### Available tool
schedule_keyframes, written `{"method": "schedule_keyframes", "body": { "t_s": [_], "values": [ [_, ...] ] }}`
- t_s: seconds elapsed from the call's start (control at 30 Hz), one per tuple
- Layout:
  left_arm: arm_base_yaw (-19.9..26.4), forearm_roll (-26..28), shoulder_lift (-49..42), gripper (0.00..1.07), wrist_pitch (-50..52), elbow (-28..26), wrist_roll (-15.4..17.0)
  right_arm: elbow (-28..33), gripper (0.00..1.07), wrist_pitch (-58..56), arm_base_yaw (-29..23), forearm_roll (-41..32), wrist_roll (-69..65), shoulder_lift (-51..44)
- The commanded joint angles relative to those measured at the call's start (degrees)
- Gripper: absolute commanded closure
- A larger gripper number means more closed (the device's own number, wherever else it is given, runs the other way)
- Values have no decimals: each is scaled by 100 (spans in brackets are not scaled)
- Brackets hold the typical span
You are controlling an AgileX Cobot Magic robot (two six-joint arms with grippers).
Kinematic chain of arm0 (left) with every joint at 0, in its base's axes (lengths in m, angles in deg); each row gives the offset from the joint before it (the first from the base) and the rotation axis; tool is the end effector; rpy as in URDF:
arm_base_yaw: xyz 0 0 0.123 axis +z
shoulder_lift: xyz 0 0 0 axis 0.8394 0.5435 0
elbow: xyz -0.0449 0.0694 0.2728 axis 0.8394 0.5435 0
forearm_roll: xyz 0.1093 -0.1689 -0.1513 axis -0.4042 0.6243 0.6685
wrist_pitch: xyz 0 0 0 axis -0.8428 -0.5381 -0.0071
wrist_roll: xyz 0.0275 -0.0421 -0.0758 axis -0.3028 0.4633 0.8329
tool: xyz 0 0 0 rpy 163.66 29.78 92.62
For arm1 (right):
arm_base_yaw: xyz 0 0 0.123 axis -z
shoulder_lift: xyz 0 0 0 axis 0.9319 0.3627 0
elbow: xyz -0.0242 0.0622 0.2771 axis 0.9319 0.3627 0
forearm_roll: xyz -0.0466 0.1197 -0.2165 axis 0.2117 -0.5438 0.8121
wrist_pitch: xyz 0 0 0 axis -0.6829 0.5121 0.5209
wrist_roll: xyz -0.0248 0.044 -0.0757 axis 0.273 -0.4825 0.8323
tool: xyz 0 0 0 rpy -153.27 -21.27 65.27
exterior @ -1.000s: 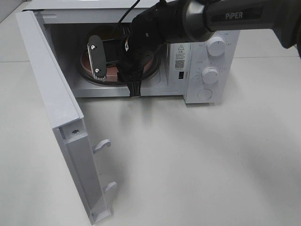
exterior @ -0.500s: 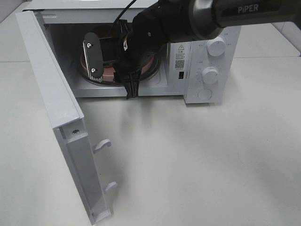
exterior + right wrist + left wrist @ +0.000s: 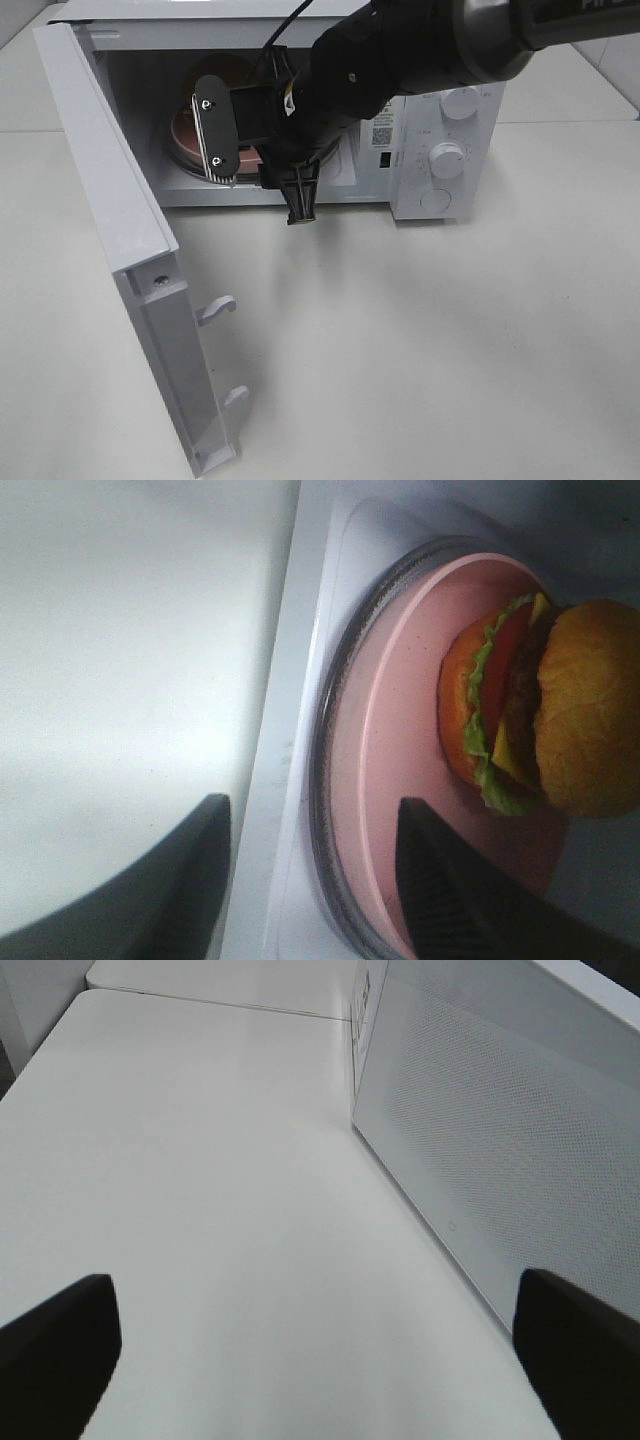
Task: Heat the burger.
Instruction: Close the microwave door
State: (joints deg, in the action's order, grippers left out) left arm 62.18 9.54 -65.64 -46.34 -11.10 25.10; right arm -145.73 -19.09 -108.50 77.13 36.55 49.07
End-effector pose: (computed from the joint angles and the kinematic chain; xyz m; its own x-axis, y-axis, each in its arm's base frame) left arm -0.0069 -0.0131 0.2822 -0.4332 -0.1093 -0.8946 0.0036 0.9924 -0.1230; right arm 0.3588 0.2916 0.1909 0.4025 -0.8926 -0.2031 -0.6899 -0.1499 -0.7082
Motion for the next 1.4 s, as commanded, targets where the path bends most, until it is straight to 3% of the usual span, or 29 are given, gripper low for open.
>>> {"method": "schedule_keyframes", "body": {
  "t_s": [0.03,0.23,0.57,0.77,1.1,1.4],
  "values": [
    [11,-11,-6,4,0,6,0,229,60,138,-23,23,-40,-212],
    [11,-11,-6,4,0,6,0,630,58,235,-34,23,-52,-435],
    [11,-11,-6,4,0,6,0,1868,45,894,-86,23,-166,-1243],
    [11,-11,-6,4,0,6,0,2269,45,1014,-86,23,-550,-1564],
    [11,-11,-6,4,0,6,0,2871,44,1037,-86,23,-2200,-2280],
    [11,-11,-6,4,0,6,0,3392,37,1008,-80,23,-4148,-3100]
  ]
}}
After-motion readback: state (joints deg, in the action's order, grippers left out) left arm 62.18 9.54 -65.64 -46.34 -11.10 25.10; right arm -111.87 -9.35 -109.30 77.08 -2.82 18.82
